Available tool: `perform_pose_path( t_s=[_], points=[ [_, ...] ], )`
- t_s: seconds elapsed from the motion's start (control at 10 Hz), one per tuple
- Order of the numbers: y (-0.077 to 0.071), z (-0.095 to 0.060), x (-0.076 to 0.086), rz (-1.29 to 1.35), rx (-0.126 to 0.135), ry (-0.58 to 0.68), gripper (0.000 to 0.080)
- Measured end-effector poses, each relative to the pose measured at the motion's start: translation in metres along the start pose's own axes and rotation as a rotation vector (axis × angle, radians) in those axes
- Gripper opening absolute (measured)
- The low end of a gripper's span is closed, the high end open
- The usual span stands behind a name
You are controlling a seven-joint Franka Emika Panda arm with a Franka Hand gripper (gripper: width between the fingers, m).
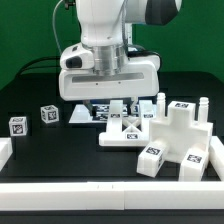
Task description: Assemble chair
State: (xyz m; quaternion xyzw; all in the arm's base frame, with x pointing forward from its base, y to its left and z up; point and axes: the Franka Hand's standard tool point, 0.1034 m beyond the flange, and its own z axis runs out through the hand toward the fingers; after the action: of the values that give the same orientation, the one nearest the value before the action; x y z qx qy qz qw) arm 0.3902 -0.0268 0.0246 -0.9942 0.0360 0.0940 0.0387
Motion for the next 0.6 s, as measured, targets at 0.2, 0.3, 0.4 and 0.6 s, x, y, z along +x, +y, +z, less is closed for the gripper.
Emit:
perform_pose_path(
  t_s=[0.2,0.3,0.4,0.6],
  points=[
    [0.000,0.011,-0.017,-0.004,-0.008,-0.020,0.0649],
    [0.003,0.016,-0.018,-0.007,-0.022,-0.007,0.0649],
    [0.005,0.018,-0.017,-0.007,-0.028,0.001,0.0649],
    [0.004,0.017,-0.017,-0.007,-0.028,0.000,0.0649]
  ],
)
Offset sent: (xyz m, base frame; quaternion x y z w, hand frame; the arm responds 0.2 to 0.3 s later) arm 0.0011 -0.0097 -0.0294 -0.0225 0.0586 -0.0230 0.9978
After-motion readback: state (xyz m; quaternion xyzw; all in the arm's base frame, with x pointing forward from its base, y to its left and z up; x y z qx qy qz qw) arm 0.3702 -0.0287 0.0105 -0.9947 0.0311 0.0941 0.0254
